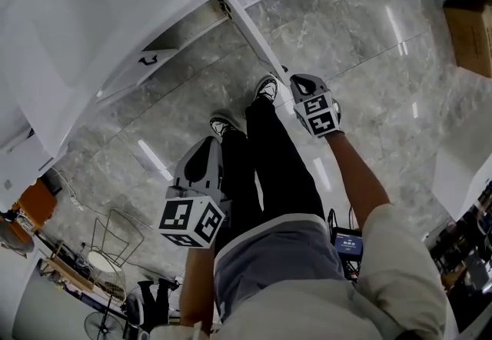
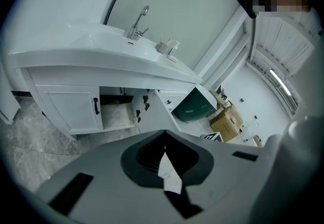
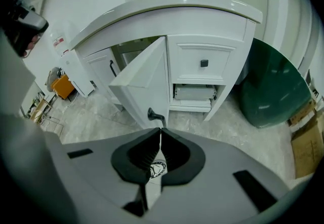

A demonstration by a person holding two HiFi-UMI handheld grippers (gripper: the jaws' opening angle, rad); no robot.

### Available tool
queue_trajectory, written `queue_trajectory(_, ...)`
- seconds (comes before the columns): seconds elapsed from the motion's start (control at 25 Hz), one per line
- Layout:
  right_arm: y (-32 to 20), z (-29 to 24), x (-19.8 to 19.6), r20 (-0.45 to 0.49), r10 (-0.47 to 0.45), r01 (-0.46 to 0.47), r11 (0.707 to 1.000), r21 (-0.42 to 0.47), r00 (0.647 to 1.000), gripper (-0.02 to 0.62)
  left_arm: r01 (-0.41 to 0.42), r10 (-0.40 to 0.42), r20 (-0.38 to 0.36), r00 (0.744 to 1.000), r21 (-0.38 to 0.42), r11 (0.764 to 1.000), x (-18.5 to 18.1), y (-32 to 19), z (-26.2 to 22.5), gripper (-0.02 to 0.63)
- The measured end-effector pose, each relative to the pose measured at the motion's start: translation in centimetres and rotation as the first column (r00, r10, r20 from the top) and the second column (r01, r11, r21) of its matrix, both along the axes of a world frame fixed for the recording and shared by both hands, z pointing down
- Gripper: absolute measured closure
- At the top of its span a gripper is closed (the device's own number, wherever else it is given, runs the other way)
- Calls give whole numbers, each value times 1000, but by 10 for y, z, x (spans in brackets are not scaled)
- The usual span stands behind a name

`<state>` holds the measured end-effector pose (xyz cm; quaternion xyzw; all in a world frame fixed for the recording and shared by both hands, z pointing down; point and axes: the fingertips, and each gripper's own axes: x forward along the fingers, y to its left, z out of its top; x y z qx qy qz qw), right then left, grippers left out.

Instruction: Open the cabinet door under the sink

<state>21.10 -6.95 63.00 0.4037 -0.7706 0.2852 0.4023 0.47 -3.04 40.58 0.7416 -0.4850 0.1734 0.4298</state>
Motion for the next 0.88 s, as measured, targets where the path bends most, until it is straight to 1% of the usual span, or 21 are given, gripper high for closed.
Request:
queue_trajectory(0.12,4,-12,0,10,26,-26,1000,1,1000,581,-8,8,-1,1000,22,1000,0,-1,-12,607)
queue_trajectory(0.44,15,-42,-2,11,53,-53,999,0,999,583,-25,25,3,1000,51,998,-11,2,-35,607)
queue_trajectory(0.68,10,-62,1,-1,59,-58,998,30,998,583,-31,31,2,1000,81,996,-20,2,-46,607)
queue_trajectory(0.88,9,-85,1,3,68,-68,996,51,998,583,-11,12,-15,1000,108,994,-27,-2,-59,607)
